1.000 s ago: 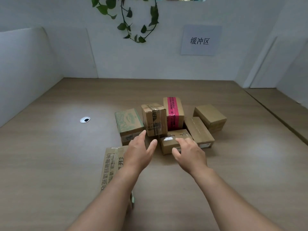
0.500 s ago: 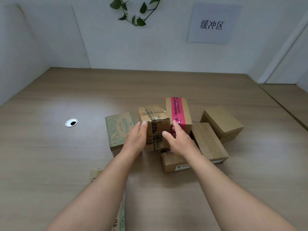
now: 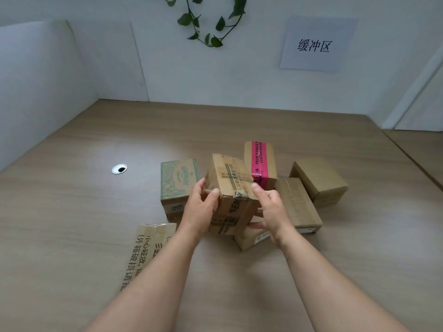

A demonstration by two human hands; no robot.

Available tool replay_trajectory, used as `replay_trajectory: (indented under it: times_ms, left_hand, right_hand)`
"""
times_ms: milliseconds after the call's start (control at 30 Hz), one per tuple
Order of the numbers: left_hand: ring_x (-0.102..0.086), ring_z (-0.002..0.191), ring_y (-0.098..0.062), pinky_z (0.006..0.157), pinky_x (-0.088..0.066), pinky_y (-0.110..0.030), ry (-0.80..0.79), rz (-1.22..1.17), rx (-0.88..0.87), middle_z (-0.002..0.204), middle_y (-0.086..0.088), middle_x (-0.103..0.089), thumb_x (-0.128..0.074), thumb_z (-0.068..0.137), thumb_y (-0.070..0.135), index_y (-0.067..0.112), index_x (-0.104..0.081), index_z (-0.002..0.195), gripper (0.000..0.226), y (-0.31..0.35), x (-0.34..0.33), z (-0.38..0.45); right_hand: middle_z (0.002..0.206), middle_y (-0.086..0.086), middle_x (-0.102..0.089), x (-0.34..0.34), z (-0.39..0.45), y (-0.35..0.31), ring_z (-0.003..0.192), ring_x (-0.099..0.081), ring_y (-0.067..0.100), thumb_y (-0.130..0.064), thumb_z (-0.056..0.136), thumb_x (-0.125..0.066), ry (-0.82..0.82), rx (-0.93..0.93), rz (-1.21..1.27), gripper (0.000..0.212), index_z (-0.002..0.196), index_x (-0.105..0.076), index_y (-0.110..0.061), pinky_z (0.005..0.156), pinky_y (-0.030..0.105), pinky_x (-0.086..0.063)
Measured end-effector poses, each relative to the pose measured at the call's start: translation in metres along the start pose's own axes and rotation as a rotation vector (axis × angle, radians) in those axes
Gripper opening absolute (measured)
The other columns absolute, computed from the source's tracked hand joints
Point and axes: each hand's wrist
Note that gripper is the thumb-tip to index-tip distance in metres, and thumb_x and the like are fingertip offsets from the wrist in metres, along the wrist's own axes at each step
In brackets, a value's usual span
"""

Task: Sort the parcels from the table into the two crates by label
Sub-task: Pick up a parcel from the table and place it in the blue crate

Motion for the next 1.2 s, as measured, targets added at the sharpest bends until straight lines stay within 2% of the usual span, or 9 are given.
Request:
replay_trajectory:
  times_ms: [133,200,333,433,567,767,967,1100,1200]
  left_hand:
    - [-0.027,0.141,-0.023,0.112,-0.032,-0.043,-0.026,0.1,0.11,0.157,-0.002,-0.016,-0.069,0.072,0.065,0.03,-0.005,0.154,0.11,-0.006,0.001,-0.019]
    - [-0.026,0.142,-0.019,0.116,-0.026,-0.044,-0.103,0.102,0.157,0.158,0.003,-0.017,-0.073,0.059,0.072,0.032,-0.01,0.153,0.12,-0.006,0.003,-0.028]
    - [-0.052,0.109,0.0,0.092,-0.04,-0.03,-0.27,-0.029,0.187,0.121,0.014,-0.059,-0.064,0.086,0.043,0.03,-0.051,0.124,0.042,0.003,-0.003,-0.05]
    - [-0.057,0.114,-0.017,0.093,-0.049,-0.047,-0.3,-0.184,0.215,0.123,0.002,-0.063,-0.065,0.081,0.052,0.031,-0.053,0.127,0.053,0.009,-0.01,-0.063]
    - [-0.061,0.112,-0.022,0.076,-0.058,-0.045,-0.149,-0.25,0.203,0.132,0.0,-0.056,-0.079,0.058,0.064,0.036,-0.026,0.145,0.106,0.004,-0.018,-0.073]
    - [-0.037,0.134,-0.03,0.103,-0.042,-0.053,0.034,-0.075,0.262,0.154,-0.005,-0.022,-0.075,0.033,0.082,0.043,0.021,0.145,0.152,-0.003,-0.026,-0.083]
    - [-0.054,0.116,-0.03,0.088,-0.053,-0.051,0.093,-0.143,0.267,0.138,-0.007,-0.045,-0.077,0.046,0.061,0.041,-0.005,0.148,0.126,-0.01,-0.017,-0.095]
    - [-0.065,0.105,-0.032,0.087,-0.055,-0.044,0.011,-0.437,0.202,0.116,-0.013,-0.068,-0.061,0.071,0.043,0.015,-0.057,0.125,0.061,-0.001,-0.014,-0.115]
    - [-0.063,0.11,-0.034,0.101,-0.045,-0.048,0.043,-0.458,0.202,0.11,-0.014,-0.07,-0.056,0.07,0.035,0.01,-0.064,0.115,0.052,-0.005,-0.01,-0.126]
  right_hand:
    - [0.119,0.009,-0.065,0.016,-0.024,0.011,0.105,-0.066,0.027,-0.035,0.095,-0.058,-0.103,-0.031,0.089,0.041,0.132,-0.047,-0.023,0.059,0.031,-0.056]
    - [0.116,0.006,-0.067,0.025,-0.035,0.011,0.101,-0.067,0.024,-0.028,0.097,-0.055,-0.146,-0.003,0.114,0.036,0.132,-0.051,-0.024,0.063,0.033,-0.056]
    - [0.112,0.005,-0.07,0.04,-0.048,0.01,0.093,-0.068,0.019,-0.009,0.093,-0.057,-0.189,0.082,0.1,0.036,0.125,-0.058,-0.025,0.079,0.039,-0.056]
    - [0.117,0.008,-0.066,0.046,-0.056,0.009,0.108,-0.063,0.024,-0.012,0.081,-0.066,-0.207,0.182,0.011,0.042,0.116,-0.063,-0.035,0.088,0.04,-0.055]
    - [0.122,0.007,-0.062,0.049,-0.066,0.006,0.114,-0.061,0.02,-0.016,0.096,-0.056,-0.273,0.251,0.006,0.028,0.11,-0.072,-0.034,0.089,0.037,-0.057]
    - [0.125,-0.006,-0.055,0.048,-0.082,-0.001,0.124,-0.048,0.014,0.003,0.094,-0.049,-0.378,0.285,-0.152,0.042,0.102,-0.073,-0.03,0.096,0.043,-0.054]
    - [0.12,0.004,-0.062,0.055,-0.089,0.0,0.115,-0.058,0.02,0.002,0.091,-0.055,-0.351,0.253,-0.11,0.027,0.107,-0.066,-0.016,0.077,0.02,-0.055]
    - [0.131,0.002,-0.055,0.064,-0.085,0.01,0.123,-0.053,0.023,-0.024,0.076,-0.072,-0.401,0.124,-0.038,0.081,0.148,-0.034,-0.025,0.099,0.033,-0.044]
    - [0.119,0.006,-0.07,0.068,-0.086,0.015,0.113,-0.064,0.032,-0.026,0.073,-0.068,-0.61,-0.016,0.132,0.089,0.149,-0.025,-0.04,0.095,0.045,-0.051]
Point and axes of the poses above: each hand's wrist, its own z-axis towards the middle knuckle, its own x-axis out of the back of the hand, y = z × x
